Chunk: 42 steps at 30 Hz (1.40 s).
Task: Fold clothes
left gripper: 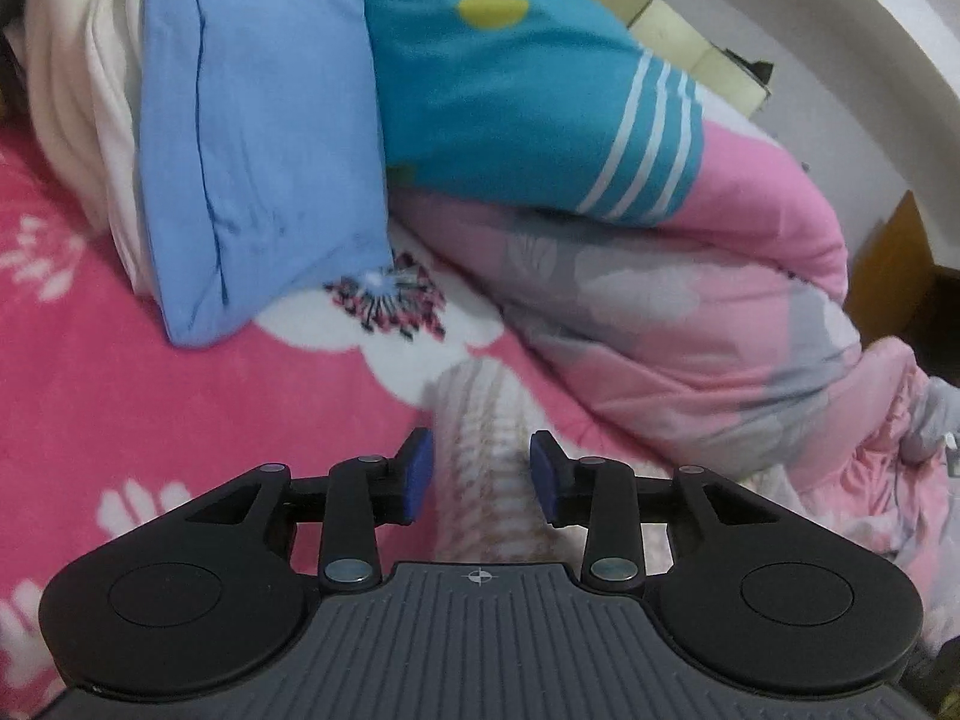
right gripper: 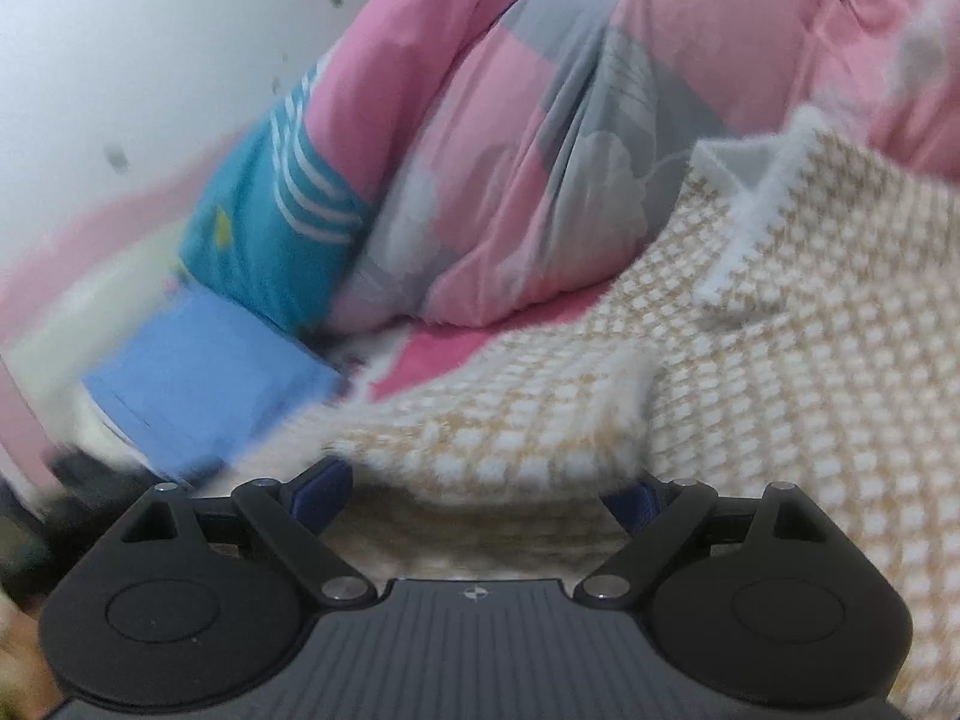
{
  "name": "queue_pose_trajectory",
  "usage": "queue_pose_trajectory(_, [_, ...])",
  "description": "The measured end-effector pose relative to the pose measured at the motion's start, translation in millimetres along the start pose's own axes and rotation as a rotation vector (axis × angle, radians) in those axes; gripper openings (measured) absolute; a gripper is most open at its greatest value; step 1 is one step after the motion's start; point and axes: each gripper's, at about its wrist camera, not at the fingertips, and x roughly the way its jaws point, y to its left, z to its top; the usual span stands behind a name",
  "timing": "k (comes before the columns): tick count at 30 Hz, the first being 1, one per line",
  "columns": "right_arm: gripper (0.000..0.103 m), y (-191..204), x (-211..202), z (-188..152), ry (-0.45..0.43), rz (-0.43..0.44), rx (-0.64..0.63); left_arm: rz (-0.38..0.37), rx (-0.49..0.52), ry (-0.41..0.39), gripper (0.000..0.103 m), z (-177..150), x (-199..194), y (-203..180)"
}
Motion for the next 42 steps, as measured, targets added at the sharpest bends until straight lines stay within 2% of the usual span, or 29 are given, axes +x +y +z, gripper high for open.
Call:
queue_pose_trajectory(3, [0.092,-21,-7,1,-0.025,0.121,0.194,-0.028,0.006,0.039,0.039,-1,6,-3])
queue_pose_trajectory(5, [0.091,-34,-8,1,-0.048,0.166,0.305,-0.034,0.040,0.047,0.043,-5,6,-8])
queue_pose_trajectory(6, [0.089,-37,-6,2,-0.047,0.161,0.336,-0.037,0.057,0.052,0.044,-8,6,-10])
queue_pose_trajectory(8, [0.077,-37,1,5,-0.022,0.113,0.360,-0.044,0.090,0.060,0.044,-12,7,-15])
queue_pose_trajectory(9, [0.062,-37,5,7,-0.009,0.089,0.371,-0.049,0.099,0.062,0.044,-14,7,-16])
queue_pose_trajectory(10, [0.034,-37,8,9,0.006,0.063,0.381,-0.057,0.100,0.061,0.044,-14,8,-16])
queue_pose_trajectory(11, [0.021,-36,12,11,0.026,0.035,0.386,-0.066,0.098,0.058,0.044,-15,8,-15])
queue_pose_trajectory(13, [0.015,-31,10,18,0.015,0.012,0.378,-0.087,0.100,0.053,0.044,-16,8,-16])
queue_pose_trajectory(20, [0.014,-8,-37,62,-0.128,-0.099,0.183,-0.204,0.188,0.059,0.044,-23,12,-40])
queue_pose_trajectory(25, [0.013,-15,-69,83,-0.171,-0.207,0.091,-0.216,0.275,0.126,0.044,-36,24,-58])
queue_pose_trajectory(28, [0.013,-29,-89,87,-0.188,-0.265,0.063,-0.216,0.269,0.149,0.044,-38,28,-57])
queue_pose_trajectory(34, [0.013,-63,-114,84,-0.194,-0.376,0.052,-0.216,0.243,0.190,0.044,-39,35,-52])
queue_pose_trajectory(42, [0.013,-97,-113,57,-0.118,-0.429,0.082,-0.202,0.195,0.270,0.045,-42,49,-44])
